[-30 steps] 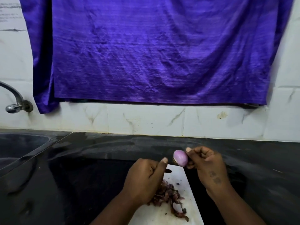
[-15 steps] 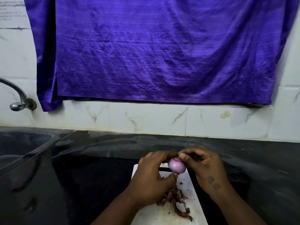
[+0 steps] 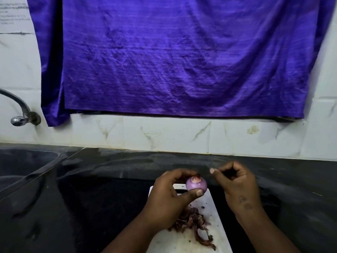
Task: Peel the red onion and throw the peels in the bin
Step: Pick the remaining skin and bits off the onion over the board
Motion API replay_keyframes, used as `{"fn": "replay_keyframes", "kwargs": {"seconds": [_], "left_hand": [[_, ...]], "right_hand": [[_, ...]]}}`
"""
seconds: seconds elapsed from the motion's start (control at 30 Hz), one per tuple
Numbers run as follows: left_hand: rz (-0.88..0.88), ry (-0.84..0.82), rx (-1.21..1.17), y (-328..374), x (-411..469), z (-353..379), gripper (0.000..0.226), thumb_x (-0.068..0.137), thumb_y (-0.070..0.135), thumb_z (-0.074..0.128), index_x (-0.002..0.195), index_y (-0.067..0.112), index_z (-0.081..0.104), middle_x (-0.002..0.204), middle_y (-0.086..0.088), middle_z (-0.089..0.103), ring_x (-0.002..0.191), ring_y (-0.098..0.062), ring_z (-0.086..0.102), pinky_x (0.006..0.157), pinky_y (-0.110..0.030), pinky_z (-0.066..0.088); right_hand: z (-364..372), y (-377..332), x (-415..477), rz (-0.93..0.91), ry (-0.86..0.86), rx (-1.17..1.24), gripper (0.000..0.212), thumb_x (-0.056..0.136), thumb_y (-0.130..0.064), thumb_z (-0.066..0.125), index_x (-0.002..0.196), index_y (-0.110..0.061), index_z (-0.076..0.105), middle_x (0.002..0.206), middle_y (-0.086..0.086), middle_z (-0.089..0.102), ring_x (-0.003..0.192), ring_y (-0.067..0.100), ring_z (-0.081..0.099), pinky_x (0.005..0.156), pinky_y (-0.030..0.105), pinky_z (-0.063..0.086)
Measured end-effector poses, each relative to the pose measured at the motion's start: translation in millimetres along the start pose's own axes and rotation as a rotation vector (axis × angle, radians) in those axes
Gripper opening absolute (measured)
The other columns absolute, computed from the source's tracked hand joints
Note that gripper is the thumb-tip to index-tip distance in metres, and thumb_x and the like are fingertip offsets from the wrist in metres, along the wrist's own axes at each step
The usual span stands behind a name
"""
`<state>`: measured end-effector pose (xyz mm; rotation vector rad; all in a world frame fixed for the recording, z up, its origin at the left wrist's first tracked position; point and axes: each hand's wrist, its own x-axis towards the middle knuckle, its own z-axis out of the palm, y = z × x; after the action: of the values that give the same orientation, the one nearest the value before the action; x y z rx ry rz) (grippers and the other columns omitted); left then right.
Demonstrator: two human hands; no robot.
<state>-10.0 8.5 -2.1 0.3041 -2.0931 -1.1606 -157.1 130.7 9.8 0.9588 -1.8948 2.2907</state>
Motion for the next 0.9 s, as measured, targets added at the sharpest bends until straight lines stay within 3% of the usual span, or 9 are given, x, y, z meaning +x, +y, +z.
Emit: {"fn": "replay_keyframes", "kwargs": {"seconds": [0.1,0.17,0.27,0.33,0.37,0.47,0.6,0.77,0.9], "left_hand": [[-0.042,-0.016,-0.118,1,1,1,0.032,0.083,0.026,0.086,0.112,0.036,0.076,0.114,0.015,0.077,0.111,-0.005,0.070,0.098,-0.036,0.058],[-0.057,-0.035,-0.213,2,2,1,0.027,0.088,0.023,0.083,0.113,0.030,0.076,0.113,0.007,0.078,0.108,-0.017,0.075,0.098,-0.042,0.060],[-0.082,-0.011,-0.365,7,2,1,0.026,0.087,0.027,0.078,0.112,0.024,0.076,0.111,-0.004,0.079,0.102,-0.030,0.077,0.087,-0.038,0.064],[-0.103,0.011,-0.425,8,2,1,0.026,0.085,0.030,0.078,0.111,0.023,0.076,0.110,-0.006,0.080,0.105,-0.029,0.076,0.085,-0.032,0.062],[-0.114,0.017,-0.434,7,3,1,0.026,0.086,0.032,0.080,0.110,0.025,0.077,0.111,-0.005,0.080,0.107,-0.027,0.075,0.087,-0.031,0.061],[-0.158,0.036,-0.460,5,5,-1,0.028,0.083,0.038,0.082,0.110,0.031,0.076,0.114,-0.003,0.079,0.112,-0.024,0.074,0.097,-0.039,0.059],[-0.166,0.062,-0.463,4,5,0,0.035,0.079,0.045,0.082,0.110,0.029,0.074,0.115,-0.004,0.078,0.113,-0.025,0.073,0.101,-0.046,0.058],[-0.189,0.095,-0.551,9,5,0,0.035,0.081,0.034,0.082,0.111,0.019,0.073,0.110,-0.004,0.080,0.104,-0.019,0.077,0.079,-0.023,0.060],[-0.167,0.090,-0.567,10,4,0,0.035,0.081,0.032,0.082,0.111,0.017,0.073,0.110,-0.005,0.079,0.100,-0.017,0.077,0.076,-0.021,0.060]], "right_hand": [[-2,1,1,0.069,-0.023,0.061,0.023,0.087,0.008,0.069,0.101,-0.011,0.070,0.084,0.009,0.072,0.073,0.021,0.066,0.068,0.027,0.052],[-1,0,0,0.102,-0.022,0.020,0.007,0.091,-0.006,0.070,0.090,-0.010,0.075,0.076,0.011,0.076,0.073,0.022,0.069,0.068,0.028,0.052],[0,-1,-3,0.199,-0.107,0.013,0.010,0.088,-0.001,0.072,0.090,-0.010,0.076,0.085,0.012,0.079,0.076,0.023,0.072,0.069,0.027,0.054],[1,-5,-8,0.317,-0.207,0.075,0.008,0.094,-0.013,0.068,0.095,-0.006,0.073,0.085,0.016,0.077,0.065,0.022,0.069,0.060,0.028,0.056],[1,-6,-10,0.381,-0.270,0.093,0.020,0.096,-0.024,0.065,0.098,-0.005,0.073,0.085,0.016,0.077,0.064,0.022,0.068,0.059,0.029,0.057],[5,-9,-17,0.580,-0.459,0.215,0.040,0.098,-0.040,0.056,0.111,-0.005,0.070,0.094,0.022,0.077,0.074,0.027,0.071,0.066,0.034,0.060],[7,-12,-19,0.684,-0.569,0.407,0.043,0.101,-0.036,0.052,0.123,-0.001,0.065,0.107,0.030,0.073,0.084,0.031,0.071,0.072,0.034,0.062],[5,-9,-18,0.660,-0.610,0.458,0.044,0.093,-0.026,0.064,0.124,0.005,0.061,0.110,0.026,0.073,0.083,0.026,0.071,0.073,0.032,0.062],[5,-7,-19,0.607,-0.639,0.383,0.044,0.091,-0.024,0.068,0.124,0.005,0.062,0.115,0.026,0.073,0.082,0.021,0.070,0.072,0.031,0.060]]}}
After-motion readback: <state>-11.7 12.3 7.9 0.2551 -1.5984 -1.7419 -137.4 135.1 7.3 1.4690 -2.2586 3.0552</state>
